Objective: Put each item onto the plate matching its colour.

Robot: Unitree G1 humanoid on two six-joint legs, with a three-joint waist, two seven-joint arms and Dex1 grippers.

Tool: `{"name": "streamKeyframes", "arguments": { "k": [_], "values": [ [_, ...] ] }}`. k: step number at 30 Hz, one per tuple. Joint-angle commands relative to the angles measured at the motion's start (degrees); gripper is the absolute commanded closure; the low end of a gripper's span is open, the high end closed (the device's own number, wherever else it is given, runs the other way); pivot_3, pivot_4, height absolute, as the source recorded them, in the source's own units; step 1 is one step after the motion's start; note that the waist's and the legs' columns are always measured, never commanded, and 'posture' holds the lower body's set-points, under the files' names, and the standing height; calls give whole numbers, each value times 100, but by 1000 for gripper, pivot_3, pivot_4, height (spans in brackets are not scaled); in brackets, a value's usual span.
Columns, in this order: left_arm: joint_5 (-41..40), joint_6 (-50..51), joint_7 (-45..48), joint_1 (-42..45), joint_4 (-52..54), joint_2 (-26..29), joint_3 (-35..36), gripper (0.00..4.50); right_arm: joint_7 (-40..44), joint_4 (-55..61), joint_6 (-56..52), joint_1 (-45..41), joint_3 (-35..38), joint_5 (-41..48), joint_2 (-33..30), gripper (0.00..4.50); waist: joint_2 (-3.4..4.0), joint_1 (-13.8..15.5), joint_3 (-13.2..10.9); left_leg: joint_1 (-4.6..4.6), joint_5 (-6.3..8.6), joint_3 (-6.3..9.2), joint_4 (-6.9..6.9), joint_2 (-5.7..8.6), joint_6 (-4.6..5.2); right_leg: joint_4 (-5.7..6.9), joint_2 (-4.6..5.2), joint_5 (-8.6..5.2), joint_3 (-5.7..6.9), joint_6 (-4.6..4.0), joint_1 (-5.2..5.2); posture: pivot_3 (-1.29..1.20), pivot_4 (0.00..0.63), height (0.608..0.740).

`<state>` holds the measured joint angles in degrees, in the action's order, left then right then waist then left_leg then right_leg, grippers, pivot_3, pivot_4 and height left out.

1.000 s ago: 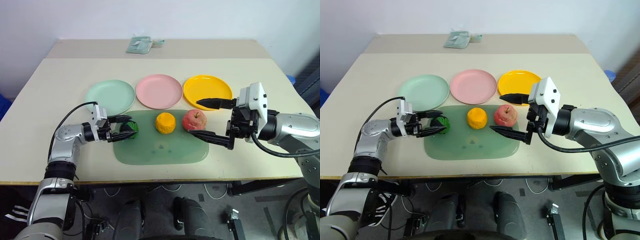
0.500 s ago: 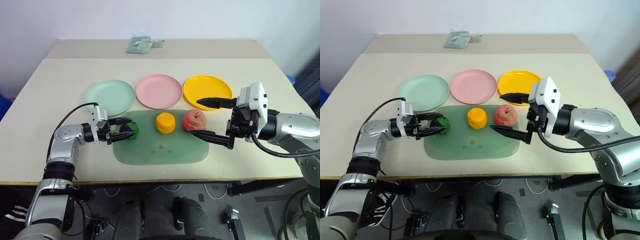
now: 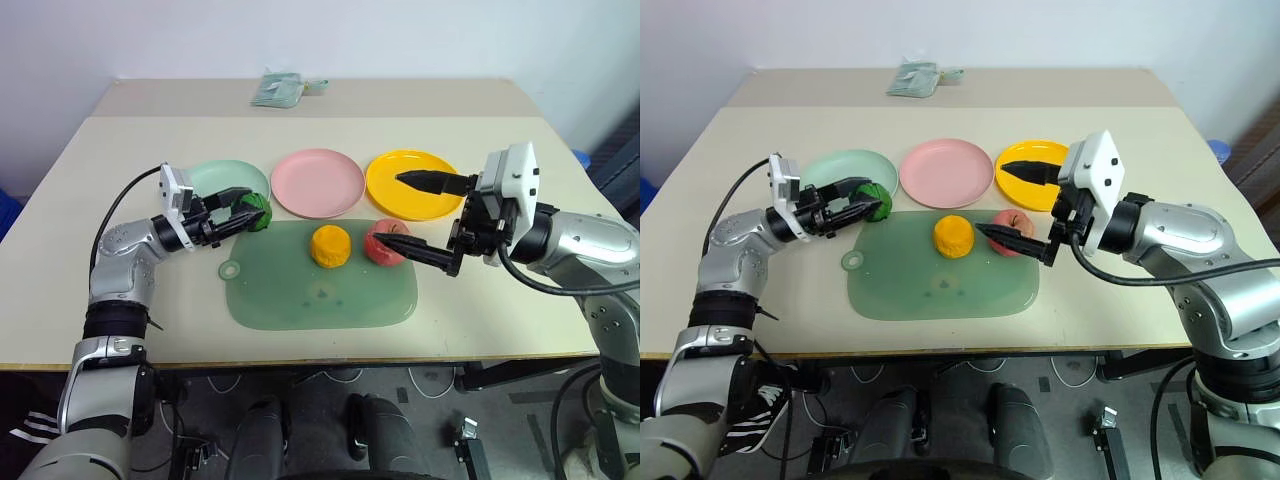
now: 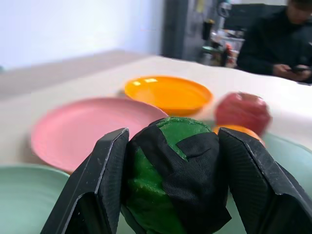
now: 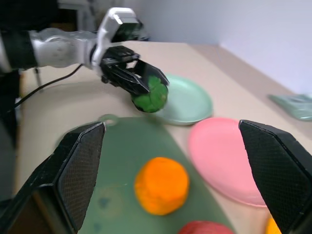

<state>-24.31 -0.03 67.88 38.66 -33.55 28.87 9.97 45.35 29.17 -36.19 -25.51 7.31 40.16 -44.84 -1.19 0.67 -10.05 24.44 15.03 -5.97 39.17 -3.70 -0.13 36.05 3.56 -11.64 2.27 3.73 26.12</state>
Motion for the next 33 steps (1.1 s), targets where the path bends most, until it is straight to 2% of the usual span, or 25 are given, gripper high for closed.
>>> {"name": "streamKeyframes", "arguments": {
  "k": [1,5,13,16,17,18,21,24,28,33],
  "values": [
    [331,-492,-927,422,-598,56,240,1575,-373,-145,97,-297,-84,-286,203,0,0,-2,0,0,0,0,0,0,0,0,0,0,0,1,0,0,150,740],
    [659,-915,-1807,791,-1307,13,276,1575,-883,-493,255,-592,-378,-880,593,0,-1,-13,1,-2,0,-1,1,0,0,1,0,8,0,9,0,0,150,740],
    [1252,-1385,-2883,1128,-2284,43,163,1575,-849,-355,252,-577,-534,-1050,748,0,-1,0,1,5,0,-6,-2,1,1,-1,2,10,3,13,3,0,150,740],
    [1253,-1346,-3006,1199,-2397,55,249,741,-798,-341,236,-535,-536,-1076,700,0,-1,-2,1,4,0,-5,-2,0,1,0,1,10,3,13,3,0,150,740],
    [1229,-1405,-2918,1211,-2380,53,260,274,-776,-335,227,-522,-549,-1096,678,0,-1,0,1,4,0,-5,-2,0,1,0,1,10,3,13,3,0,150,740],
    [1214,-1456,-2840,1218,-2367,52,262,10,-761,-331,221,-514,-557,-1110,664,0,-1,2,1,4,0,-4,-2,0,1,0,1,10,3,13,3,0,150,740],
    [1042,-1453,-2458,1230,-2237,67,339,10,-728,-308,209,-507,-555,-1088,682,0,-1,0,1,4,0,-6,-2,0,1,0,1,10,3,13,3,0,150,740],
    [522,-817,-1140,1053,-1567,145,328,10,-675,-280,169,-523,-558,-1028,694,0,-1,-7,0,5,0,-6,-2,0,1,0,0,9,4,12,5,0,150,740],
    [-83,82,359,435,-174,241,52,10,-585,-301,128,-503,-570,-1030,654,0,1,-34,1,4,1,-7,-4,-1,1,0,1,9,3,11,5,0,150,740],
    [-614,1426,1131,-124,888,571,-101,10,-548,-186,-27,-555,-636,-906,755,0,1,-63,1,2,0,-4,-4,-3,1,5,-2,3,3,1,6,0,150,740]
  ]
}}
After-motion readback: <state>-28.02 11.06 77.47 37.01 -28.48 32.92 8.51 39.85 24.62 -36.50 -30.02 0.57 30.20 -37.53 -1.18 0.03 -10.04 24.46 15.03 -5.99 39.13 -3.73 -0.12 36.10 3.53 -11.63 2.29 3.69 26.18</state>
